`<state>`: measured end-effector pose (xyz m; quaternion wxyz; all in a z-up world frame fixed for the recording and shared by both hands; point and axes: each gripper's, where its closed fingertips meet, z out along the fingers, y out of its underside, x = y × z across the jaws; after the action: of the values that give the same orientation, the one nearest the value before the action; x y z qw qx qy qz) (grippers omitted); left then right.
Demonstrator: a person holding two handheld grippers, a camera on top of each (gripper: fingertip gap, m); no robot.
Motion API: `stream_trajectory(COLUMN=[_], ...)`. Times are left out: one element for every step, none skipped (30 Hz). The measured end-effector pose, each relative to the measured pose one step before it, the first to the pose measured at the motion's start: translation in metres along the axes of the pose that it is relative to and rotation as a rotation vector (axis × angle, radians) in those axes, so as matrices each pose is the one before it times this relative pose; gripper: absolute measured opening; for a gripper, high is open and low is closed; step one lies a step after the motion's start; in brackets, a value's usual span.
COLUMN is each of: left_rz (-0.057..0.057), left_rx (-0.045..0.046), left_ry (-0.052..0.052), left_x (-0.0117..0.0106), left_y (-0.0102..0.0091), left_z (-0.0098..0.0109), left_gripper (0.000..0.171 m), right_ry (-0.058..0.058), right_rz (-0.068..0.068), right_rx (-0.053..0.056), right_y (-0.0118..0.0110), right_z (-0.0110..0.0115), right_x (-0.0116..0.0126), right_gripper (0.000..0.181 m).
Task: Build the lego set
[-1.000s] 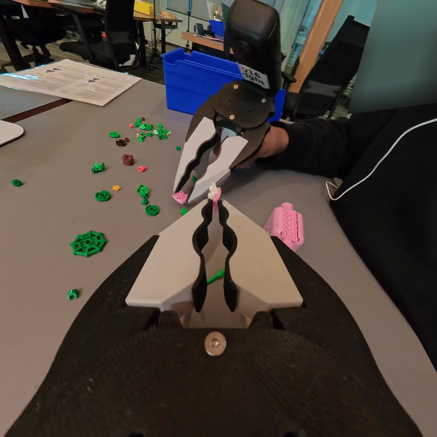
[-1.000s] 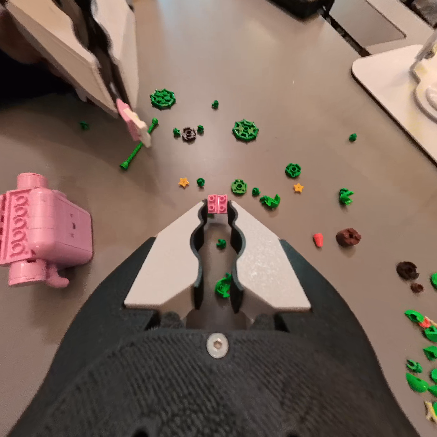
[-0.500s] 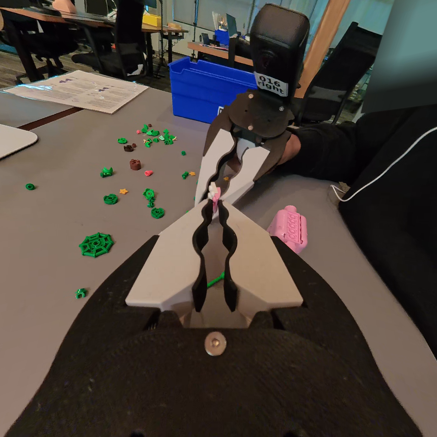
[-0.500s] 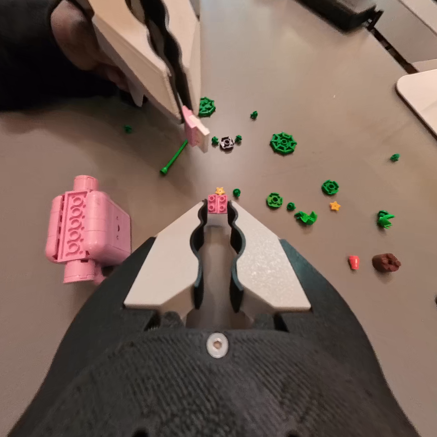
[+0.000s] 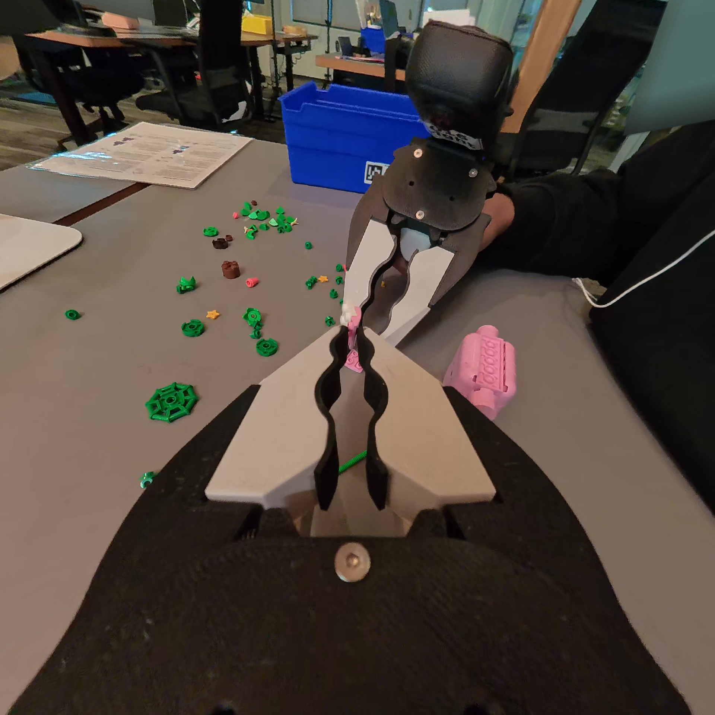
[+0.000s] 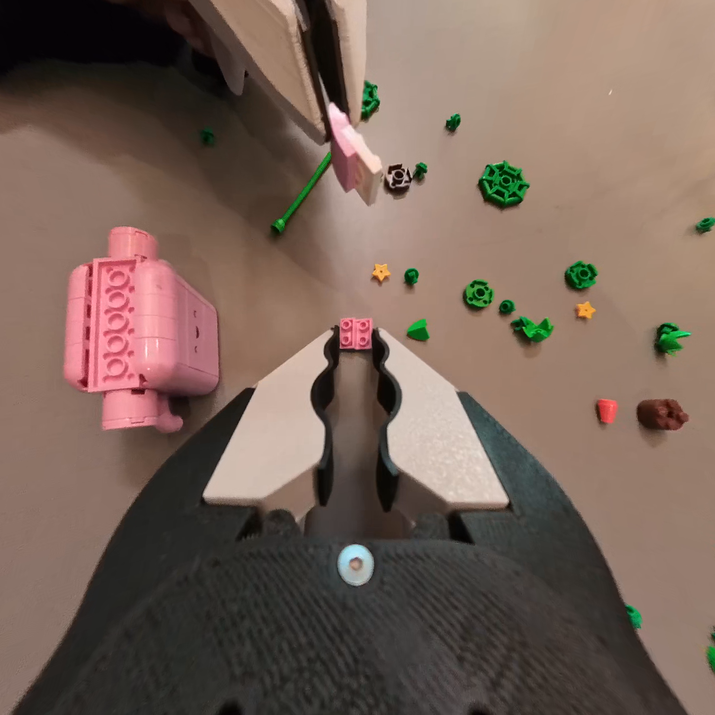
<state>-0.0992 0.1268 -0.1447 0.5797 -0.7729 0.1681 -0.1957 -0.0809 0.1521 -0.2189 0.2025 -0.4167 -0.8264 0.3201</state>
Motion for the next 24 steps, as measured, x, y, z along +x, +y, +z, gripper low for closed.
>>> stream_trajectory(left_rz=[0.0018, 0.0007, 0.0001, 0.0005, 0.0017, 0.0035, 0.0066, 0.0104, 0.0138, 0.0156, 0.0162, 0.0166, 0.0189, 0.0217, 0.0227, 0.0235, 0.0243, 0.0238, 0.0226, 0.0217, 0.0202, 0.0185, 0.0171, 0.0165], left_rx=[-0.00105, -0.00033, -0.00053, -0.00087, -0.00243, -0.00478, -0.00782, -0.01259, -0.01848, -0.02192, -0.02415, -0.0263, -0.02609, -0.02435, -0.02438, -0.02562, -0.02655, -0.02651, -0.02615, -0.0253, -0.02325, -0.02115, -0.01931, -0.01788], left_ry=[-0.0019, -0.0001, 0.0002, 0.0004, 0.0001, 0.0001, -0.0005, -0.0028, -0.0046, -0.0043, -0.0033, -0.0054, -0.0043, -0.0041, -0.005, -0.0052, -0.0053, -0.0063, -0.0059, -0.0051, -0.0053, -0.0036, -0.0032, -0.0033], left_x=[-0.00004, 0.00011, 0.00007, 0.00006, 0.00023, 0.00043, 0.00064, 0.00071, 0.00066, 0.00089, 0.00136, 0.00128, 0.00159, 0.00189, 0.00188, 0.00194, 0.00192, 0.00191, 0.00172, 0.00177, 0.00151, 0.00159, 0.00144, 0.00117], left_y=[0.00013, 0.00004, 0.00004, 0.00009, 0.00027, 0.00061, 0.00085, 0.00158, 0.00224, 0.00265, 0.00287, 0.00318, 0.00305, 0.00288, 0.00283, 0.00298, 0.003, 0.00306, 0.003, 0.00284, 0.00272, 0.00239, 0.00206, 0.00207], left_z=[0.00012, 0.00008, 0.0001, 0.00007, 0.00024, 0.00052, 0.00079, 0.00111, 0.0015, 0.00192, 0.00233, 0.0026, 0.00268, 0.00267, 0.00257, 0.00274, 0.00284, 0.00286, 0.00273, 0.00273, 0.00239, 0.00224, 0.00202, 0.00179], left_gripper=[0.0, 0.0, 0.0, 0.0, 0.0, 0.0, 0.0, 0.0, 0.0, 0.0, 0.0, 0.0, 0.0, 0.0, 0.0, 0.0, 0.0, 0.0, 0.0, 0.0, 0.0, 0.0, 0.0, 0.0], right_ry=[-0.0098, -0.007, -0.0053, -0.0057, -0.0049, -0.0033, -0.0069, -0.0123, -0.0132, -0.01, -0.0058, -0.0029, -0.0013, -0.0021, -0.0019, -0.0015, -0.0023, -0.0013, -0.0012, -0.0002, 0.0018, 0.0032, 0.0042, 0.0042], right_rz=[0.016, 0.0177, 0.0156, 0.0121, 0.0082, 0.0062, 0.0026, 0.0001, 0.002, 0.0045, 0.0029, 0.0012, 0.0016, 0.003, 0.0031, 0.0037, 0.0035, 0.0027, 0.0021, 0.0027, 0.002, -0.001, -0.0021, 0.0004], right_rx=[0.0022, 0.001, 0.0016, 0.0029, 0.0036, 0.0027, 0.0009, 0.0012, 0.0018, 0.0011, -0.0006, -0.0007, -0.0021, -0.0037, -0.0043, -0.0042, -0.0039, -0.0028, -0.0019, -0.001, -0.0009, 0.0014, 0.0053, 0.0067], right_y=[0.0009, 0.00104, 0.00099, 0.00084, 0.00081, 0.00068, 0.00048, 0.00018, 0.00001, -0.00014, 0.0, 0.00014, 0.00029, 0.00039, 0.00051, 0.00061, 0.00055, 0.00046, 0.0004, 0.00035, 0.00004, -0.00013, -0.00062, -0.00077], right_z=[-0.00054, -0.00064, -0.0007, -0.00071, -0.00063, -0.0006, -0.0007, -0.00043, -0.0003, -0.00011, -0.00013, -0.0001, -0.0003, -0.00046, -0.00068, -0.00052, -0.00062, -0.0006, -0.00031, -0.00046, -0.00016, 0.00017, 0.00055, 0.00072], right_x=[-0.00004, 0.0006, 0.00081, 0.00045, 0.00035, 0.00017, -0.00059, -0.00154, -0.00183, -0.00133, -0.00066, -0.0004, -0.00014, -0.00007, -0.00004, 0.00013, -0.00003, 0.00011, 0.00001, 0.00021, 0.00047, 0.00053, 0.00053, 0.0005], right_gripper=[0.015, 0.015, 0.015, 0.015, 0.015, 0.016, 0.019, 0.023, 0.026, 0.029, 0.031, 0.031, 0.031, 0.031, 0.031, 0.03, 0.03, 0.029, 0.029, 0.028, 0.028, 0.027, 0.027, 0.028])
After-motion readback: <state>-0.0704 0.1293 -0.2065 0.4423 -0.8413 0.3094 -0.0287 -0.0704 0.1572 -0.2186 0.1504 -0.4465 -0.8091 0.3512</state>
